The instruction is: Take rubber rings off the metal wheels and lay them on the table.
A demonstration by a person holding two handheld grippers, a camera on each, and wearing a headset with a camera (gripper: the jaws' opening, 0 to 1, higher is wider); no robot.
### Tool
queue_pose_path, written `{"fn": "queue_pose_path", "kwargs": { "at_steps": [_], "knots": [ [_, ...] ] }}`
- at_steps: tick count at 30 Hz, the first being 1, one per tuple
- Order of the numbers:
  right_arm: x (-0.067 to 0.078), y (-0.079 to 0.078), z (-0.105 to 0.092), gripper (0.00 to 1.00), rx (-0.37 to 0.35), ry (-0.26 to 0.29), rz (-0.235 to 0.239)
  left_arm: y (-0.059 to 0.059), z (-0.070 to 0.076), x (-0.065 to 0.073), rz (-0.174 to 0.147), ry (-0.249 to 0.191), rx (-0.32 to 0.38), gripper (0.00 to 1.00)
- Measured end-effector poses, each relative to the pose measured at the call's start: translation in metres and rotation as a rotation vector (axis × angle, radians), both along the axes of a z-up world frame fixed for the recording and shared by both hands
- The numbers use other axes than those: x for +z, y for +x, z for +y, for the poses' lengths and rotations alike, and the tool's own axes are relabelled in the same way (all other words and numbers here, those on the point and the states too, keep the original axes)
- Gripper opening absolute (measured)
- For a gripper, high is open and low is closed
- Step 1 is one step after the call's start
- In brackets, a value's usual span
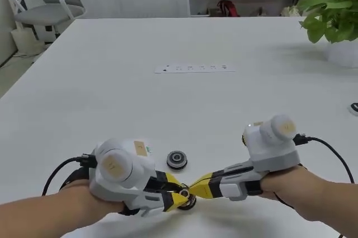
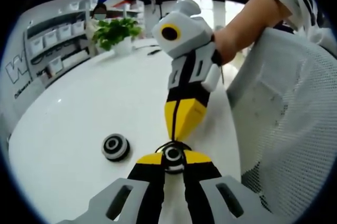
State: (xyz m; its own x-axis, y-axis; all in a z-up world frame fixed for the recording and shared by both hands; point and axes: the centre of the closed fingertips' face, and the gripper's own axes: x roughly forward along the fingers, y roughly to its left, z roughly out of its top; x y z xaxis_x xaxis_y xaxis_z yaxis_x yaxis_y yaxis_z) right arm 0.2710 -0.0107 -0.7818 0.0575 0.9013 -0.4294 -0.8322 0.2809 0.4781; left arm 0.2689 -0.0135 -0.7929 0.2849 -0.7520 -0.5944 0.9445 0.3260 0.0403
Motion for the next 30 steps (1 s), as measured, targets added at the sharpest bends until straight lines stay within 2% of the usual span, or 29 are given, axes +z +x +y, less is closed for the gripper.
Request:
{"fn": "queue_pose_path", "kwargs": {
  "at_steps": [5,11,17,20,30],
  "knots": [
    [-0.002,0.001,-0.002,0.00,-0.005,-0.009,0.003,0.000,-0.001,0.000,0.011,-0.004,0.008,0.13],
    [-0.002,0.001,-0.002,0.00,-0.005,-0.012,0.003,0.001,-0.001,0.002,-0.005,0.012,-0.007,0.15],
    [-0.002,0.001,-0.002,0.00,-0.006,-0.009,0.006,-0.001,0.001,0.008,-0.007,-0.001,-0.020,0.19],
    [-0.001,0.002,-0.002,0.00,-0.007,-0.004,0.006,-0.002,0.003,0.012,-0.003,-0.003,-0.033,0.23],
    [0.000,0.002,-0.001,0.00,-0.008,0.000,0.006,-0.009,0.002,0.025,0.018,-0.056,-0.036,0.38]
  ]
}}
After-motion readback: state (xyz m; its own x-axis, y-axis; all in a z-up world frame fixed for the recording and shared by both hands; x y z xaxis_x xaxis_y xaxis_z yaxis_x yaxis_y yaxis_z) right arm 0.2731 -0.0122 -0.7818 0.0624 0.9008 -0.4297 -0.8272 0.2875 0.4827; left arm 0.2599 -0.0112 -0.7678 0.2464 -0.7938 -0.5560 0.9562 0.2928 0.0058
